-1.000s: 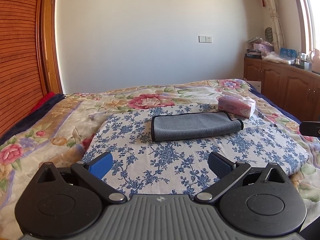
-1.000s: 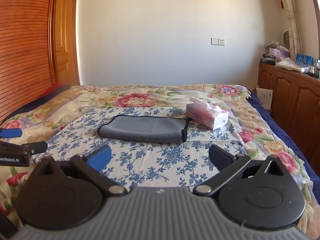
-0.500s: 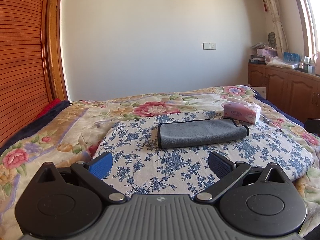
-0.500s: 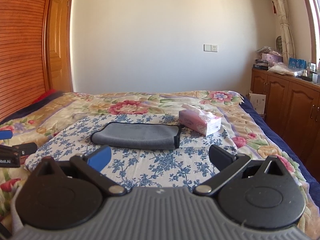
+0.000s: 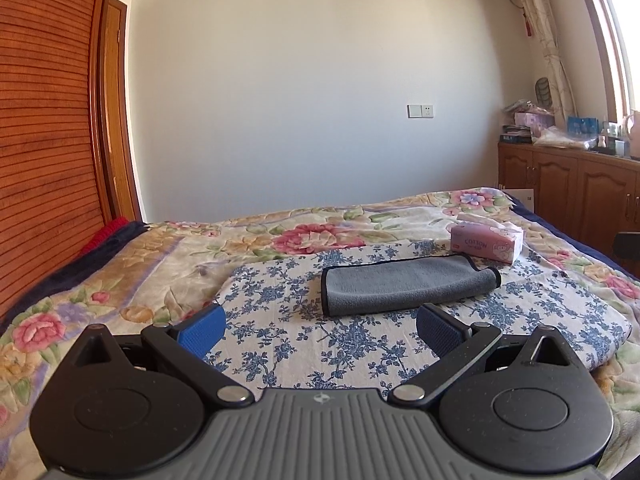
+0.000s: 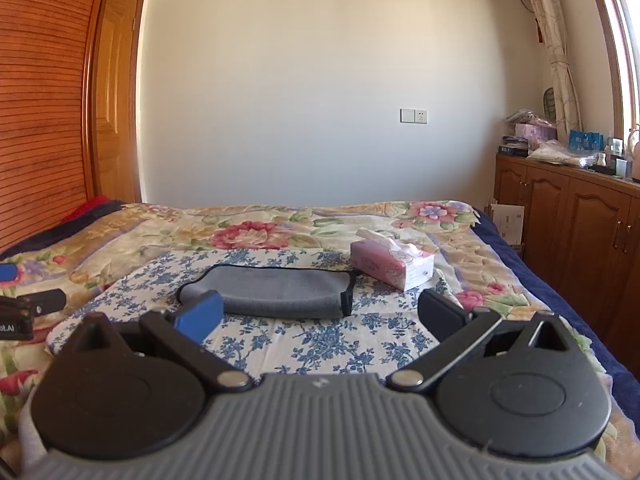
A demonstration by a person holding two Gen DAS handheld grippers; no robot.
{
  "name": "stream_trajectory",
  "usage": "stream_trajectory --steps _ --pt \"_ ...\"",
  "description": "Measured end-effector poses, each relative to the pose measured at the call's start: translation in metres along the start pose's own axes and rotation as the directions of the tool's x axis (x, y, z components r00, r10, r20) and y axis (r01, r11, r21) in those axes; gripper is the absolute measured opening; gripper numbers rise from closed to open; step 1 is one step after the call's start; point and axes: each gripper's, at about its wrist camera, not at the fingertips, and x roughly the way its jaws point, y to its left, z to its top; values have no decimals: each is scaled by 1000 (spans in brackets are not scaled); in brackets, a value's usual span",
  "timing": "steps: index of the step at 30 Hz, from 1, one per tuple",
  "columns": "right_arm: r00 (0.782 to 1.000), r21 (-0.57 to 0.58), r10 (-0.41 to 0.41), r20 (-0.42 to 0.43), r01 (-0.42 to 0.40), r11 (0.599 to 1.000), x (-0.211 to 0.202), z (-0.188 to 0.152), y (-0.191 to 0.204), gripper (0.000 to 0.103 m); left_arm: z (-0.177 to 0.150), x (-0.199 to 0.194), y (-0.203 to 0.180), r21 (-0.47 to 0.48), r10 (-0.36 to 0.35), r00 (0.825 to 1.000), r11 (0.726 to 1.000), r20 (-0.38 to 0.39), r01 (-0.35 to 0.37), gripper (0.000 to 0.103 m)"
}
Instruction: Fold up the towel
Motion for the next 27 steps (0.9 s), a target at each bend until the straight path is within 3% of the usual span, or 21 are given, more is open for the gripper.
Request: stream_trajectory --steps 27 --pt "1000 -11 -13 10 13 1000 -1 0 0 103 0 -2 2 -4 18 1000 1000 18 -18 103"
